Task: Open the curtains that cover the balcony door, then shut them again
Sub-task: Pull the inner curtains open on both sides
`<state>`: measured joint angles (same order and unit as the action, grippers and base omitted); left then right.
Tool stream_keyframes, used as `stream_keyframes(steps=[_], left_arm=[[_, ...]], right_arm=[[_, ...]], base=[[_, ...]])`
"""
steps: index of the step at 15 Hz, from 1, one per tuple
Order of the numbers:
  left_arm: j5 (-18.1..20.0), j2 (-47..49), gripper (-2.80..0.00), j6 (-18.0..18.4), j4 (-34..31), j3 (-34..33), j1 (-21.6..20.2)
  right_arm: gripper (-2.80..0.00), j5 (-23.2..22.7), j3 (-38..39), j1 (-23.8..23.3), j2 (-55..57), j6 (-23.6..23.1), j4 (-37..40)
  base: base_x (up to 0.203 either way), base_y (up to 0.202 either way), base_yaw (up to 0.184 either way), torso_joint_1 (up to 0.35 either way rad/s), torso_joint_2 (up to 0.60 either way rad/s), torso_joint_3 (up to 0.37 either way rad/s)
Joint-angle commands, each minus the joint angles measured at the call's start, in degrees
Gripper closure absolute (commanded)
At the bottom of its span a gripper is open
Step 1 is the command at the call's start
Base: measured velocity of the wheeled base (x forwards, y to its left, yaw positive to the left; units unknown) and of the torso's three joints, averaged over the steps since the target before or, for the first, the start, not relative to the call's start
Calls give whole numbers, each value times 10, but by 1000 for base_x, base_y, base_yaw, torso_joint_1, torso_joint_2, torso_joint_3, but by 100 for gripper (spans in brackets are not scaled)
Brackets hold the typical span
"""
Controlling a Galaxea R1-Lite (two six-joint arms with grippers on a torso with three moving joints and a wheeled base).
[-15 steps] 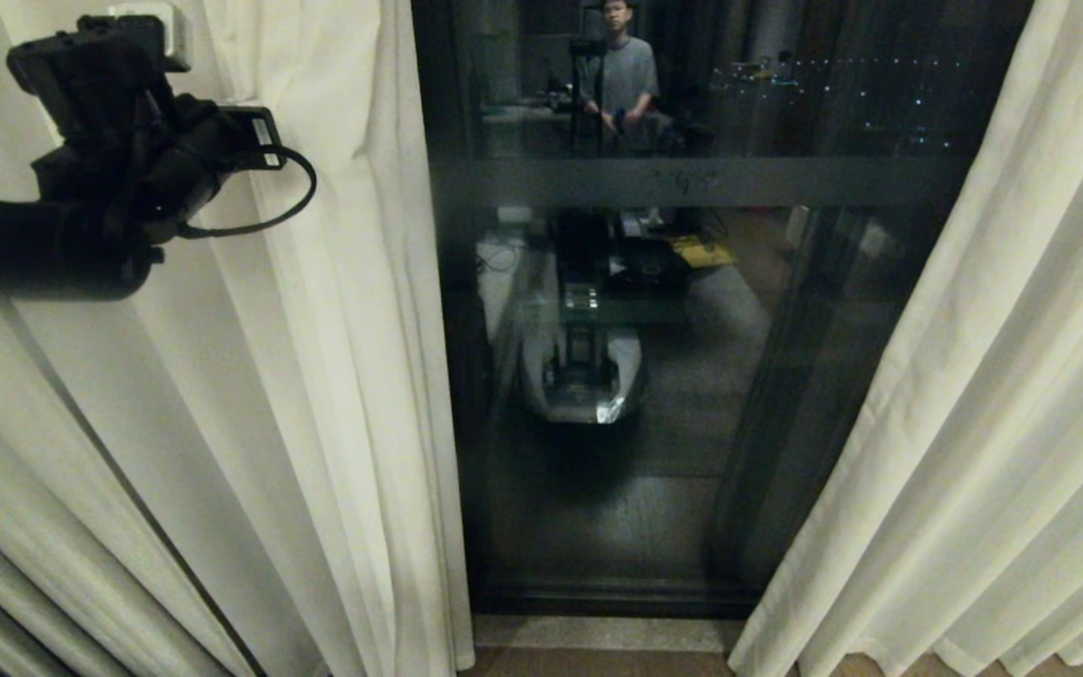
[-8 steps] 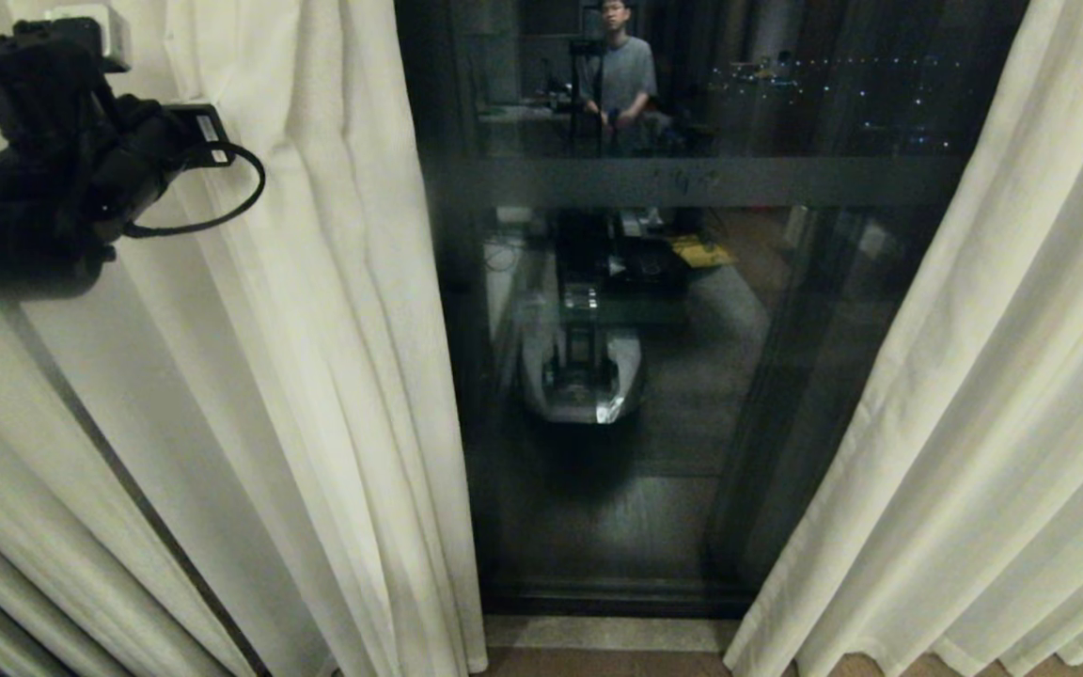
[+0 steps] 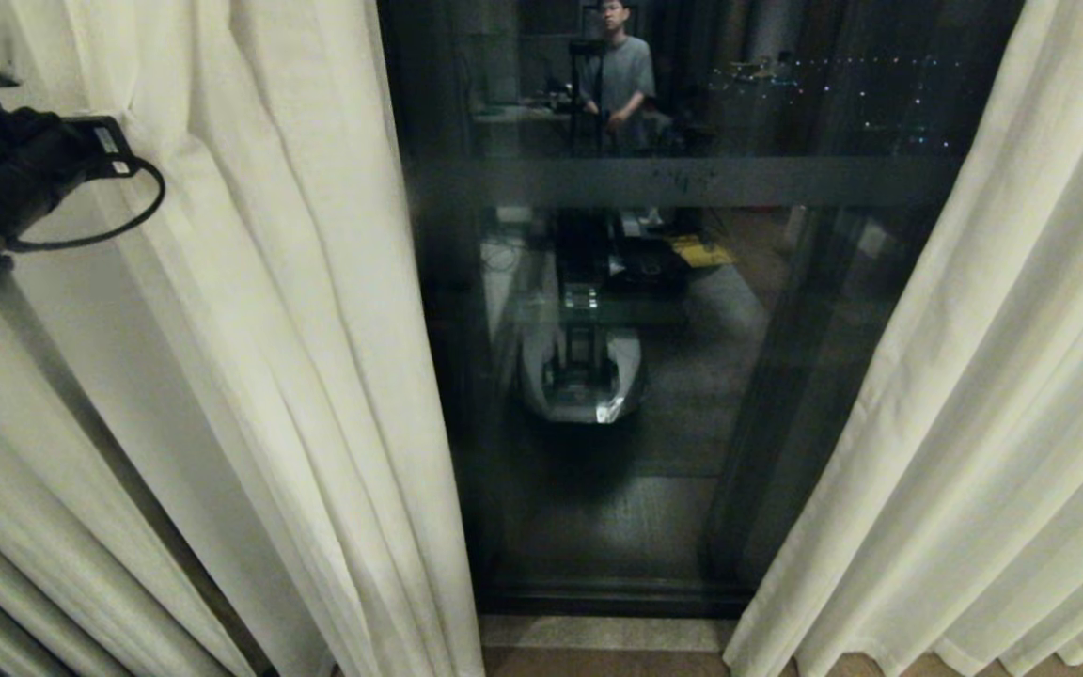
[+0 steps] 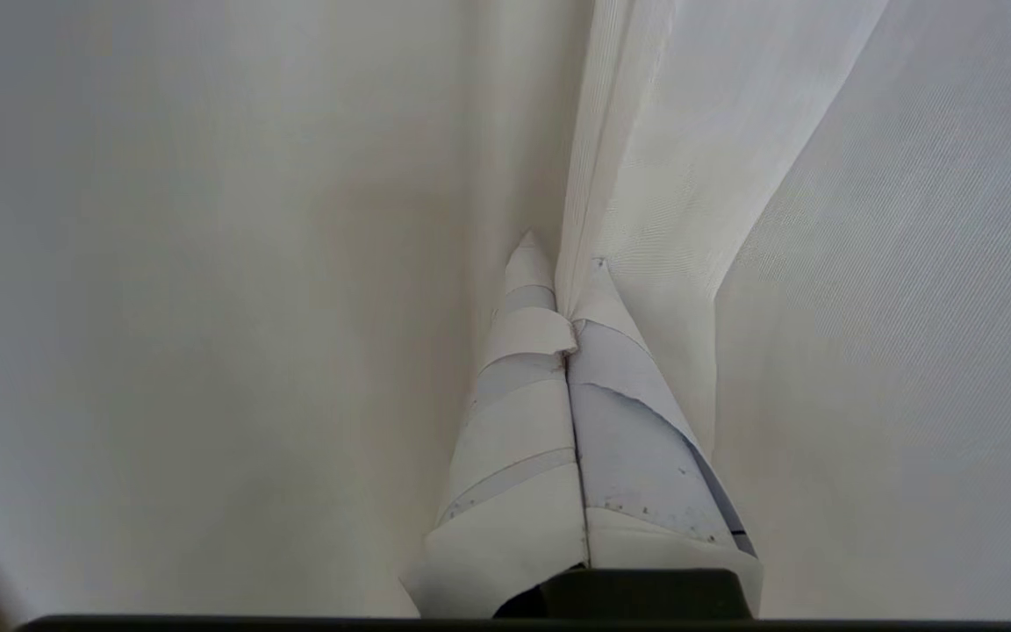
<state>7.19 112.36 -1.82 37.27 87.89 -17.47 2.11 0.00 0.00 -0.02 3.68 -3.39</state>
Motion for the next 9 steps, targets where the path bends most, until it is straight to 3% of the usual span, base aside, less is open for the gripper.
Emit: stream_keyframes(steps=[1,9], left_arm=[[16,13,0,0,-1,6,-32],[82,70,0,-11,-3,46,-159]], right_arm=[[0,0,0,0,0,0,0],[0,0,0,0,0,0,0]], base=[[0,0,0,0,0,0],[0,0,0,0,0,0]])
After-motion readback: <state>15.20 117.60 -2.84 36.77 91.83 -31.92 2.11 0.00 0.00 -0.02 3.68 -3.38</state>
